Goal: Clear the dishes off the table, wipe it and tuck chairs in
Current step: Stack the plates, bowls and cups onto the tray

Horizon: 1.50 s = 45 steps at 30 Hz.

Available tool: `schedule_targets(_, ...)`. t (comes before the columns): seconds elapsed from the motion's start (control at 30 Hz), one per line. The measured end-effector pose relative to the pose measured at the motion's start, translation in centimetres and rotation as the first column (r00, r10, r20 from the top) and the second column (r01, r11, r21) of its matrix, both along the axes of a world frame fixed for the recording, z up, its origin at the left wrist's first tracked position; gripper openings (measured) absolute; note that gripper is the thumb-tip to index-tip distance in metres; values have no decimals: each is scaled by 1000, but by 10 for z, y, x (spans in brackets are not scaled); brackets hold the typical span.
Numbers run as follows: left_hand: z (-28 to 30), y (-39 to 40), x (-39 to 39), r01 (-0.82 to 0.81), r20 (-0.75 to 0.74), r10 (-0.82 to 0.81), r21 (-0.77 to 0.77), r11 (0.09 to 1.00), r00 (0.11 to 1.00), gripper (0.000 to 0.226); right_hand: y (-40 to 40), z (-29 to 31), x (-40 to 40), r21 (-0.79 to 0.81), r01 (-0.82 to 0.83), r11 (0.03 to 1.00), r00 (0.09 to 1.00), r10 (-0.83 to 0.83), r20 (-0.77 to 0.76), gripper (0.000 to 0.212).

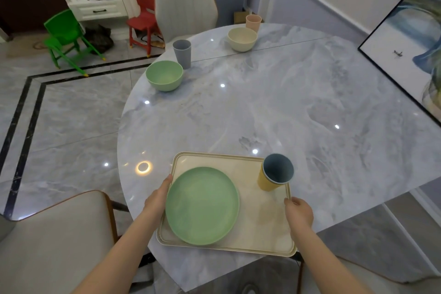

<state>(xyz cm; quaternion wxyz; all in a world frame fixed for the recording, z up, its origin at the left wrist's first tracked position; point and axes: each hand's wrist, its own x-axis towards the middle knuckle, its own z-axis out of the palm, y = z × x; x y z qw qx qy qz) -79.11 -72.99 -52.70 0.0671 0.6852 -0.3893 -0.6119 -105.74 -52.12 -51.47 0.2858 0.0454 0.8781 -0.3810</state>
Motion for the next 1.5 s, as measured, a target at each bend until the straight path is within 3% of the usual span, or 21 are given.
schedule_targets(0.1, -58, -11, 13, 39, 85, -38, -19, 999, 996, 110, 5, -2, 4, -50, 64, 997, 997, -66, -35, 28)
schedule_targets(0.27, -26, 7, 5, 51, 116, -42, -76, 996, 992, 93, 6, -7, 10, -109, 165, 980, 985, -170, -37, 27)
schedule_targets(0.5, 11, 18, -1, 24, 91, -13, -117, 993, 996, 85, -1, -5, 13, -165, 197, 966, 978, -207, -40, 26)
schedule_targets(0.67, 23, 20, -3, -13, 37, 18, -138, 990, 999, 56, -7, -2, 11, -196, 211, 957, 974, -223, -39, 26)
schedule_targets(0.87, 22, 11, 2, -28, 15, 31, -171, 985, 999, 38, -17, 9, 14, -199, 203, 959, 974, -218, -55, 25)
schedule_targets(1.5, 81, -56, 73, -73, -193, 28, -233, 970, 981, 47, -85, 71, 78, -311, 207, 928, 966, -244, -85, 26)
